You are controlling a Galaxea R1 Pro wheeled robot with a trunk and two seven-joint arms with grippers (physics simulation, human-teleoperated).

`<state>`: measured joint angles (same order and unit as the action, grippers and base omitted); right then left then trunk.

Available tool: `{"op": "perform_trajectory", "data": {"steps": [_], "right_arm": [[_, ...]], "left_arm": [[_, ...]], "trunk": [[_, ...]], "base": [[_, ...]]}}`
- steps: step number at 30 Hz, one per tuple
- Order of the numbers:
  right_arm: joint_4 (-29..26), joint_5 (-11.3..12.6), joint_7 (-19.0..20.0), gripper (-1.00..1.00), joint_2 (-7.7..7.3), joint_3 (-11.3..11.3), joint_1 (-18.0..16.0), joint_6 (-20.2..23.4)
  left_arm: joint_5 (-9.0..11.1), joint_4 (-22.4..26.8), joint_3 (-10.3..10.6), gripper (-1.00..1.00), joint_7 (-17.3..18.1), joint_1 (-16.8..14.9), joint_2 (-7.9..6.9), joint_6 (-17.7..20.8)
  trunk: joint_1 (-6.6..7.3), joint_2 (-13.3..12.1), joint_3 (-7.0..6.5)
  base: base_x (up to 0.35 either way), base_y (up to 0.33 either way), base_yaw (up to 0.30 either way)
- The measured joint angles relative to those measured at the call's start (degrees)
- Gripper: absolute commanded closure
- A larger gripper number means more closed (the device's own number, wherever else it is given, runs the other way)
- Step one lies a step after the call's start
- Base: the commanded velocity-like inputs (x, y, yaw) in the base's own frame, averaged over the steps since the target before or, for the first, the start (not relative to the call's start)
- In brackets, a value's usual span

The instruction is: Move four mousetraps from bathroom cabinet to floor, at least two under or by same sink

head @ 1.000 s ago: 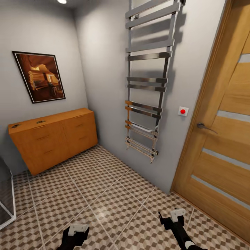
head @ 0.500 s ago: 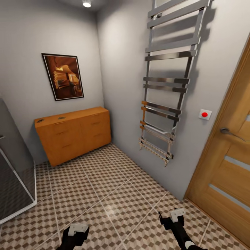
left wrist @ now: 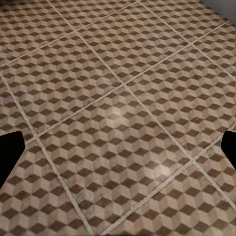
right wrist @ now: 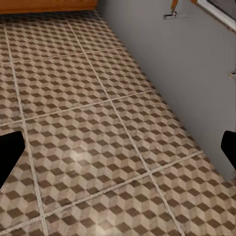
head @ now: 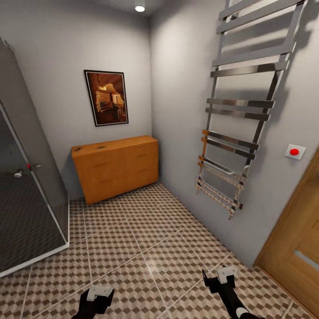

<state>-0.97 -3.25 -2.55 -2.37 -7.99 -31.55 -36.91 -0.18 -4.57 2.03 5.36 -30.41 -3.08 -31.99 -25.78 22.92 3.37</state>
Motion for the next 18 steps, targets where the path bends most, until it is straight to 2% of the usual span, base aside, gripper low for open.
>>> {"op": "perform_trajectory", "data": {"steps": [18], "right_arm": [[0.0,0.0,0.0,-1.0,0.0,-0.08,0.0,0.0]], "left_arm": [[0.0,0.0,0.0,-1.0,0.0,0.0,0.02,0.0]], "trunk": [[0.0,0.0,0.0]], "base": [[0.0,0.0,0.288]]}}
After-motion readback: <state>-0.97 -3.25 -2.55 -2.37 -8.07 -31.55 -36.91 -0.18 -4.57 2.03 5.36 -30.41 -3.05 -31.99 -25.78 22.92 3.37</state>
